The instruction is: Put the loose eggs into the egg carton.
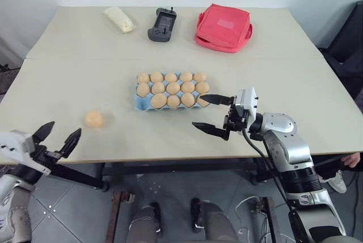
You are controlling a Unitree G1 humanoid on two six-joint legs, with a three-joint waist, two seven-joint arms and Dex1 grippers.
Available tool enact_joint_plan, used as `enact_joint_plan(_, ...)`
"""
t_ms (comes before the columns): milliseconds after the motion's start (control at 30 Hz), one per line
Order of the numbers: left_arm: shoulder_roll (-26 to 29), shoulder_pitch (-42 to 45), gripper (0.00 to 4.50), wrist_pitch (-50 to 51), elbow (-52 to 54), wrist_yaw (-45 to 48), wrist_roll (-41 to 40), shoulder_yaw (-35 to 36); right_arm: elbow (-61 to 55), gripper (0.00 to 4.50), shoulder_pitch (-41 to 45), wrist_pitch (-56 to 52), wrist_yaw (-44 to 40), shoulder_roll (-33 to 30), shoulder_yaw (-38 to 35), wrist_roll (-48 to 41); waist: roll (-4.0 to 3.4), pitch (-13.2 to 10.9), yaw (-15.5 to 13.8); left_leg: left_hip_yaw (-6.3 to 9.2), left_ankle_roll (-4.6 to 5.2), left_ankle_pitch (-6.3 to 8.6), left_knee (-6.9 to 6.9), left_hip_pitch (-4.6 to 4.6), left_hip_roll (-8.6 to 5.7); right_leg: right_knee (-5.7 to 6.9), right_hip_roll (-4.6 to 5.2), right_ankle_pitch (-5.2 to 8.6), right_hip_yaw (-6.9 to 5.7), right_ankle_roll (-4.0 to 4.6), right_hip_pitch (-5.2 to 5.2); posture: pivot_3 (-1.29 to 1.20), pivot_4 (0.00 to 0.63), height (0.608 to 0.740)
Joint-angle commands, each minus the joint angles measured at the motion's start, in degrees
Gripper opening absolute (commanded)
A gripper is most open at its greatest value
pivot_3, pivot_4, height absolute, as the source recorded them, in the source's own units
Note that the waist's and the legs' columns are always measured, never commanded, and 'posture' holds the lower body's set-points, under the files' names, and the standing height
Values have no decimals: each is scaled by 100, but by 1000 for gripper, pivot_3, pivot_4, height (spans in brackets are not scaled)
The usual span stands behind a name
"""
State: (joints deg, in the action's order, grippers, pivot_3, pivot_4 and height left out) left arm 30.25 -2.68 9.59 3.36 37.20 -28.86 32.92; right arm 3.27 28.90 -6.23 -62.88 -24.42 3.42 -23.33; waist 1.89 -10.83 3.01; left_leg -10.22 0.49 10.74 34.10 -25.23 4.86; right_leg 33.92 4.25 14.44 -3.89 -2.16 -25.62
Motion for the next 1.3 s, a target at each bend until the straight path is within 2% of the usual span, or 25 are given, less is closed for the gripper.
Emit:
enact_joint_plan(33,181,456,4486,-128,-301,-156,335,-318,-88,4500,75,42,-25,-58,-93,-56,1,1,4,0,0,0,1,0,0,1,0,0,-2,0,0,0,150,740)
enact_joint_plan(200,123,1234,4486,-174,-1111,-300,637,-801,-152,4500,55,-4,2,-73,-90,-66,0,2,31,-3,0,0,2,11,-6,9,-3,-19,-30,-33,1,0,150,740)
enact_joint_plan(367,163,1366,4486,-159,-1424,-271,828,-1118,-321,4500,-14,-96,70,-105,-114,-88,0,2,24,-2,-1,-1,3,9,-4,23,-2,-14,-39,-25,-6,0,150,740)
enact_joint_plan(467,173,1381,3873,-304,-1529,-233,861,-1143,-365,4500,-49,-117,123,-100,-139,-87,0,2,20,-1,-3,-2,11,10,-2,36,-2,-12,-42,-22,-8,0,150,740)
enact_joint_plan(600,142,1394,2716,-209,-1321,-50,689,-1175,-397,4500,-94,-111,184,-99,-163,-89,0,2,10,4,-3,-2,23,11,-4,50,8,-13,-49,-23,-6,0,150,740)
enact_joint_plan(733,3,1676,2716,-273,-965,272,384,-1306,-387,4500,-134,-70,234,-93,-170,-67,0,2,4,3,-3,-2,26,10,-5,49,10,-15,-52,-23,-3,0,150,740)
enact_joint_plan(900,-133,2264,2716,-191,-996,450,528,-1816,-323,4500,-168,12,266,-64,-141,-30,0,2,-46,4,-2,-3,30,11,-8,50,10,-16,-54,-25,2,0,150,740)
enact_joint_plan(1000,-291,2853,2716,-169,-1390,480,731,-2216,-298,4500,-156,52,302,-37,-140,-7,0,2,-101,4,-1,-3,50,5,-6,57,6,-16,-56,-26,1,0,150,740)
enact_joint_plan(1233,-572,3741,2716,-511,-2726,512,1089,-2544,-378,4500,-163,94,445,-1,-154,10,0,2,-110,6,6,1,99,6,-6,89,-3,-18,-52,-30,3,0,150,740)
enact_joint_plan(1300,-588,3786,3100,-510,-2878,598,1077,-2554,-430,4500,-187,87,490,-4,-163,-2,0,2,-111,10,5,1,101,8,-4,96,-4,-17,-53,-28,3,0,150,740)
